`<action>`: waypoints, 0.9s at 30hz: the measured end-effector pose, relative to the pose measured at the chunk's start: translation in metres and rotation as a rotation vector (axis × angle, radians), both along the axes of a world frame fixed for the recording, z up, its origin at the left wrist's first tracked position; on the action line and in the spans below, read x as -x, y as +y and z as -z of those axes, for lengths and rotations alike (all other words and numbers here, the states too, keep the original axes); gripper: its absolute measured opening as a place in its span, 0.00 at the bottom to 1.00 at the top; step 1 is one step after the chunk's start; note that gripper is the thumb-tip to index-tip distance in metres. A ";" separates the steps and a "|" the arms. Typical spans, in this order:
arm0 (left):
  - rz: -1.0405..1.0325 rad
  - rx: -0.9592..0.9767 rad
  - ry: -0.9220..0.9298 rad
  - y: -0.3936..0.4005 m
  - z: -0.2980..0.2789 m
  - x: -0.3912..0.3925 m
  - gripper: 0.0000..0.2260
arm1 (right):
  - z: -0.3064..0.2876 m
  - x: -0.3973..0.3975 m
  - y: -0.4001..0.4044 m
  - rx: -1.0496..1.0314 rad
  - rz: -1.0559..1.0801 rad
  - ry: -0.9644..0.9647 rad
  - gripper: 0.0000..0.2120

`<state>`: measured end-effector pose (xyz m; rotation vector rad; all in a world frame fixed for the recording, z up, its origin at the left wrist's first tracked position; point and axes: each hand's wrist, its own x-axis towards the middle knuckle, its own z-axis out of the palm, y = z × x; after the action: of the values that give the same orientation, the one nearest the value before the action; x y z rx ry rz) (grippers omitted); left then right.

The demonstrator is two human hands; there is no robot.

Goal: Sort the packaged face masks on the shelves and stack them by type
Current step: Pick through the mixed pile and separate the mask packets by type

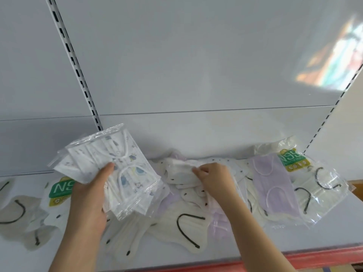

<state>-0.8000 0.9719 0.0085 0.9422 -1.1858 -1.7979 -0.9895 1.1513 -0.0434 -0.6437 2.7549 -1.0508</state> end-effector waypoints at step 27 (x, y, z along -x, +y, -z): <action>0.081 0.003 0.001 0.015 0.002 0.014 0.18 | -0.005 -0.016 0.099 0.092 0.176 0.010 0.11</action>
<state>-0.8145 0.9874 0.0062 0.9034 -1.2418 -1.8599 -0.9737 1.2507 -0.0387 -0.4241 2.8273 -1.2192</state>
